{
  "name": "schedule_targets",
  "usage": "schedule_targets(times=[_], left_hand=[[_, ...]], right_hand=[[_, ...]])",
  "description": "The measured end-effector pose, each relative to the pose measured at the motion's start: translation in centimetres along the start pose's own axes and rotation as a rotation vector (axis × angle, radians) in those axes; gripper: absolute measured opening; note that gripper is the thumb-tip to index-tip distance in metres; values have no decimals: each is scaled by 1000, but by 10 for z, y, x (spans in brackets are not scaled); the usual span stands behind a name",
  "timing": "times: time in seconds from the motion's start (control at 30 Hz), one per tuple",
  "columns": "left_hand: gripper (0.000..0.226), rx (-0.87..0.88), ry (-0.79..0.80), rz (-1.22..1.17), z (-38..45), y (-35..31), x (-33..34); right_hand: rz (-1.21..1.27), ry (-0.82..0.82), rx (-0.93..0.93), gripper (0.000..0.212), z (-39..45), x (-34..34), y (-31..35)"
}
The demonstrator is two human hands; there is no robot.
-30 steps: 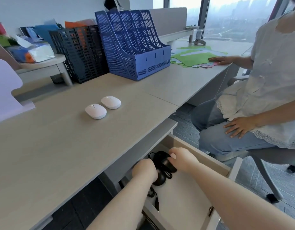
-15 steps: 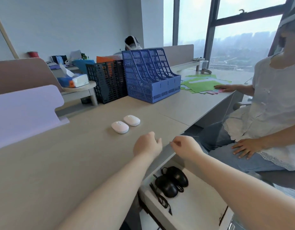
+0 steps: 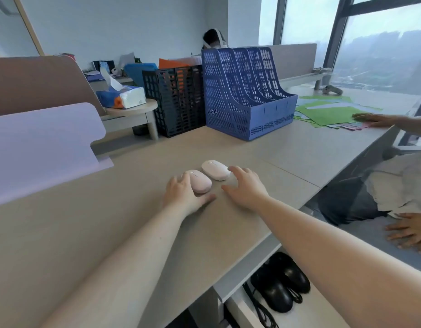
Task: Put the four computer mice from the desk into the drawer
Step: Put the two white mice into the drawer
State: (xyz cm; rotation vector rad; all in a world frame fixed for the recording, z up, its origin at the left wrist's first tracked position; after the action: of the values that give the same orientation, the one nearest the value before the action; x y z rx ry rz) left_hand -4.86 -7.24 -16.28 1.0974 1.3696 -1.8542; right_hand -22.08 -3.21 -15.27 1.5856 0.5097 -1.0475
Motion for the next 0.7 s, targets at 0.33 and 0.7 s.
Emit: schedule_targets(times=[0.33,0.7], left_hand=[[116,6,8,-87,34,4,11],[110,-54,41,66,-8,-38,9]], right_hand=[[-50,-80,61,55,41,23,22],[-211,136,134,57,14,-19,11]])
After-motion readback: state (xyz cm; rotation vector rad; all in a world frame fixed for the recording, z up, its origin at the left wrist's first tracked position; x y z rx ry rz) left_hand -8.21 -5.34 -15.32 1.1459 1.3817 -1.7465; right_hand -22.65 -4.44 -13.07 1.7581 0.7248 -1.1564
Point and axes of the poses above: each hand's wrist, its own z-axis towards the middle knuckle, its own x-axis out of the palm, y = z × x, the point moved 1 cm from there along z, towards the middle knuckle, and after that the axes turned 11 degrees about x, right-handed, at the moved point
